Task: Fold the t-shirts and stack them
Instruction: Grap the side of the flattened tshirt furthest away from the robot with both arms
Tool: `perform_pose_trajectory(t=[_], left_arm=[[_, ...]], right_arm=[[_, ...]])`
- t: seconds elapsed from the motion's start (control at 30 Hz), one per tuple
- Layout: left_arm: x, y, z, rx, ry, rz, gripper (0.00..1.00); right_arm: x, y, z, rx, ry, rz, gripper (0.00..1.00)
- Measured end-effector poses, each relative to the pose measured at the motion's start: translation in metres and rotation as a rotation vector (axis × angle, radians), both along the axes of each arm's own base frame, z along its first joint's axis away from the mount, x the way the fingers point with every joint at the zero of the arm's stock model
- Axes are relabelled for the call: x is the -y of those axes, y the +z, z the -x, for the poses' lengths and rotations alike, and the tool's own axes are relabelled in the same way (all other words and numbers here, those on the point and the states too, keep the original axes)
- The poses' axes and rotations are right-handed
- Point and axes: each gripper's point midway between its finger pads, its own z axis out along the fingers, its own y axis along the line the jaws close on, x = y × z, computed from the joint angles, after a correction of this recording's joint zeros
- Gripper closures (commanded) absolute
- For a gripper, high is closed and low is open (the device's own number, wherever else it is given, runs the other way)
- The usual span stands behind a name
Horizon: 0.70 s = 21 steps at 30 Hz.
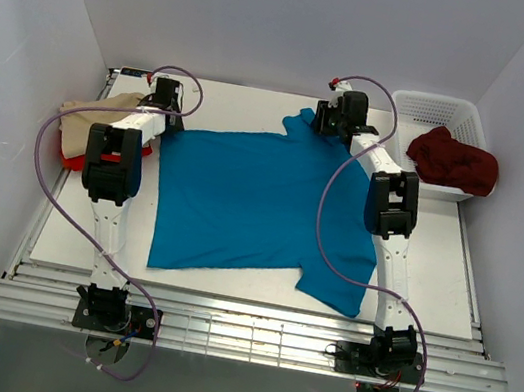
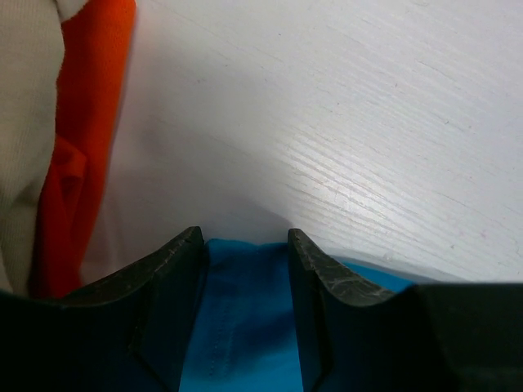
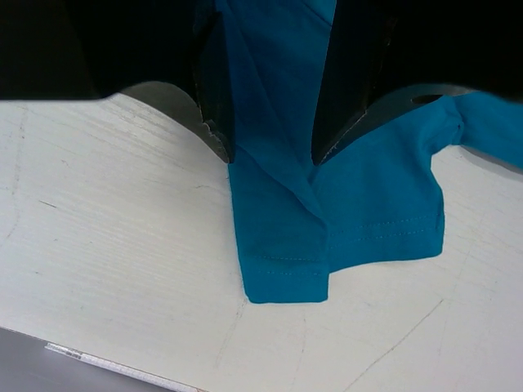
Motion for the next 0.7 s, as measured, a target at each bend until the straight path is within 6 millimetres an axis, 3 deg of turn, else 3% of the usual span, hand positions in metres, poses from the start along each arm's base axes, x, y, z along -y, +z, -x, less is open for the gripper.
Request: perform_pose_trajectory(t=[0.23,0.43,0.53,0.57,0.63,0.7], left_arm=[[0.001,0.001,-0.001,0.002,-0.003,0.011,0.43],[0.003,0.0,-0.005,0.005,-0.006,0.026,0.43],[0.004,0.001,-0.006,0.006,-0.009,0.031,0.43],[0.004,0.001,-0.006,0.004,-0.01,0.033,0.43],[0.003,0.001,-0.005,0.004,-0.009,0.039,0.43],[0.003,0.001,-0.006,0.005,-0.008,0.044,0.43]], right_arm=[[-0.002,-0.004,0.004,-0.02,0.003,0.008,0.5],[-0.002,-0.009,0.009,-0.045,0.001,0.021,0.57],[-0.002,-0.009,0.008,-0.046,-0.004,0.026,0.68],[-0.002,-0.01,0.007,-0.044,-0.006,0.029,0.79],[-0.001,-0.012,0.007,-0.047,-0.011,0.035,0.88],[0.0,-0.012,0.006,-0.047,-0.016,0.035,0.92]])
